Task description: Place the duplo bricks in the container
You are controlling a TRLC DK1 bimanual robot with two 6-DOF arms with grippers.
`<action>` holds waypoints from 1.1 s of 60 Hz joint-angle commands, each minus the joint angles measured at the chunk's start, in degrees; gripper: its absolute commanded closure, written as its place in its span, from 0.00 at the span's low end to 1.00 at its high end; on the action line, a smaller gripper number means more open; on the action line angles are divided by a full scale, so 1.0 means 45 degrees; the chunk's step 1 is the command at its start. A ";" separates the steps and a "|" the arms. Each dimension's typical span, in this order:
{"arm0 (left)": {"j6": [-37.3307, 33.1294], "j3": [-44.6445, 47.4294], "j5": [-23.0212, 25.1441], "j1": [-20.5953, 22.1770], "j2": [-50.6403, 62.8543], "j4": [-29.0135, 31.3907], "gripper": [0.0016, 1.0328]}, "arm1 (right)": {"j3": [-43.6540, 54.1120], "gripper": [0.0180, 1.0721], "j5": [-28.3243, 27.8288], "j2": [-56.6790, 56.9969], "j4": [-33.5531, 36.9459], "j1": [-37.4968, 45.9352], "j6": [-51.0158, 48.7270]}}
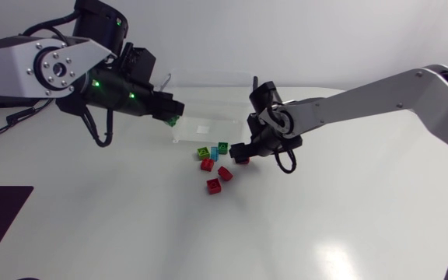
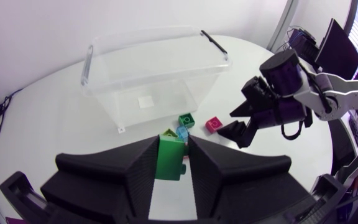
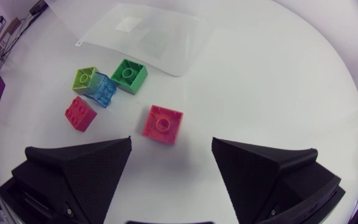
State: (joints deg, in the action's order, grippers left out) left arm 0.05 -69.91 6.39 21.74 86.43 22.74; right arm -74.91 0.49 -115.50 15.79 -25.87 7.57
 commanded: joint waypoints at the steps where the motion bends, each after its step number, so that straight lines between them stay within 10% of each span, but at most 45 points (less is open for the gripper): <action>1: 0.0320 -0.0754 0.0044 -0.0221 0.0480 -0.0347 0.77 | -0.0813 0.11 0.0184 -0.0680 0.0495 -0.0189 0.0465; 25: 0.0769 -0.1652 0.0044 -0.0787 0.1398 -0.2417 0.77 | -0.2161 0.20 0.0906 -0.2087 0.1608 -0.0345 0.0837; 41: 0.0984 -0.2043 0.0044 -0.1100 0.2394 -0.3921 0.77 | -0.2493 0.52 0.0965 -0.2301 0.1452 -0.0365 0.0895; 66: 0.1199 -0.2843 -0.0093 -0.1002 0.4230 -0.4937 0.76 | -0.1692 0.70 0.0965 -0.1579 0.1256 -0.0541 0.0895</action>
State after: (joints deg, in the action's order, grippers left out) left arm 3.51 -80.47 6.37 17.04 102.91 1.74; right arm -86.02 4.40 -125.16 21.65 -27.73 10.35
